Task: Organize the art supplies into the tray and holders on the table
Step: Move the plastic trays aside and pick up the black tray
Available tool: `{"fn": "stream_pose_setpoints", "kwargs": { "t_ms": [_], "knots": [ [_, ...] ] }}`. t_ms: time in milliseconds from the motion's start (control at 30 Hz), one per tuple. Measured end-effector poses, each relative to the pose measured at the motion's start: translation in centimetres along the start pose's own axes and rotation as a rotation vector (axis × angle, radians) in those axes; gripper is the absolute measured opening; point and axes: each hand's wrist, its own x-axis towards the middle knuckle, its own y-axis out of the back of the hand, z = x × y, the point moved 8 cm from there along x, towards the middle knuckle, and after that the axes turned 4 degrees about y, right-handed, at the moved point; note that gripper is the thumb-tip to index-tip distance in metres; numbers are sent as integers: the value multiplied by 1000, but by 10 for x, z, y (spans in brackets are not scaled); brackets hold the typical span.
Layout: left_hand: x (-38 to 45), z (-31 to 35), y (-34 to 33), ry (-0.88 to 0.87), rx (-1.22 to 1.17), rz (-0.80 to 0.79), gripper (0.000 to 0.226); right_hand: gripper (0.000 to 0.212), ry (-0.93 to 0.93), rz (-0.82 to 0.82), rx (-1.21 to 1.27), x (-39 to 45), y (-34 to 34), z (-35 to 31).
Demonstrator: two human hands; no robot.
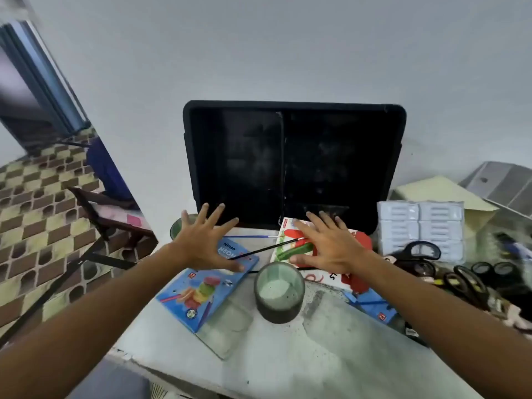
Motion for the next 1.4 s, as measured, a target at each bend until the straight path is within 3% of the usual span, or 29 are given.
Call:
{"fn": "stream_pose_setpoints", "kwargs": {
  "t_ms": [200,733,933,1000,1100,1167,1233,1333,1400],
  "knots": [
    [-4,-7,-17,-26,-20,19,126,104,17,12,-119,-1,-10,0],
    [-50,0,-17,-221,-123,15,93,89,92,-46,-16,-36,-24,1],
    [-61,15,-6,-248,-148,54,92,83,118,-51,3,-51,-15,3],
    [-55,37,14,-278,-178,123,88,77,117,28,20,-57,1,8],
    [-35,92,53,-364,-339,214,71,59,53,337,72,-78,44,33],
    [-17,138,75,-393,-532,221,63,48,-78,599,163,-104,68,69],
    [3,182,85,-341,-749,155,63,42,-277,762,314,-131,76,113],
    [29,240,88,-195,-1066,11,73,56,-559,780,564,-163,59,172],
    [41,269,87,-118,-1187,-24,75,64,-630,731,669,-172,44,194]
  ]
}}
